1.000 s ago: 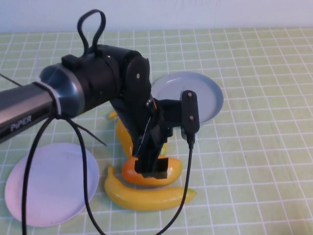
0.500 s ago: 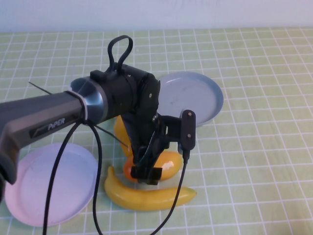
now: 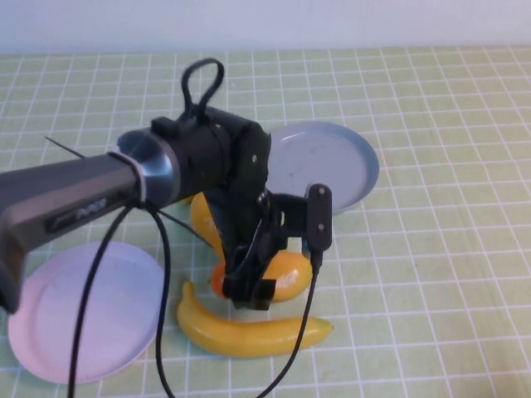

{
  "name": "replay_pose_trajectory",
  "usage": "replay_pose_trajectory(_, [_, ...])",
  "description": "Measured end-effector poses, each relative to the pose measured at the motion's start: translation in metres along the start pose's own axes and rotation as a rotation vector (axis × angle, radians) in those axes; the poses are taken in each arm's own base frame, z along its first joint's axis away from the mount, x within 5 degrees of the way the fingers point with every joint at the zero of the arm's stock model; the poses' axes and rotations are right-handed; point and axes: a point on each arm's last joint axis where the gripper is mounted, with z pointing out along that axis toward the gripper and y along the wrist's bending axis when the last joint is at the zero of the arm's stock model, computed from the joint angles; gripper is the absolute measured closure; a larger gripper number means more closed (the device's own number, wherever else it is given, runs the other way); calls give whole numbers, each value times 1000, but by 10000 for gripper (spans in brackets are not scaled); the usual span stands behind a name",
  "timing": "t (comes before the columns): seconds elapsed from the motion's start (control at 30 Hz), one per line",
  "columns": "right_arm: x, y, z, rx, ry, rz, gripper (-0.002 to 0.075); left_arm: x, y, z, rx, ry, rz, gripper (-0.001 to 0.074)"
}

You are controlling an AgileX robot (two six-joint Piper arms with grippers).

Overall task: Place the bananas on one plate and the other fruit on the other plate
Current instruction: Put one type of fruit in the left plate

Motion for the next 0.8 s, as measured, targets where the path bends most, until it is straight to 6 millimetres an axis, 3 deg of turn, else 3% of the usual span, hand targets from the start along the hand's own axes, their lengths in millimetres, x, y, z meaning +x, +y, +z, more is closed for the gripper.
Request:
replay_pose_trajectory(0.1, [0, 0, 0, 0, 0, 0, 741, -4, -5, -29, -30, -76, -58, 178])
replay_pose_trajectory(0.2, [0, 0, 0, 0, 0, 0, 741, -5, -11, -66, -91, -143, -247, 178])
replay_pose_trajectory(0.3, [0, 0, 0, 0, 0, 0, 742, 6, -17, -94, -146, -132, -480, 178])
replay_pose_trajectory(0.37, [0, 0, 0, 0, 0, 0, 742, 24, -19, -105, -155, -56, -614, 178])
replay_pose_trajectory(0.57, [0, 0, 0, 0, 0, 0, 741, 73, -20, -109, -140, 9, -897, 178])
replay_pose_trajectory(0.8, [0, 0, 0, 0, 0, 0, 741, 127, -42, -83, -168, 49, -1076, 178])
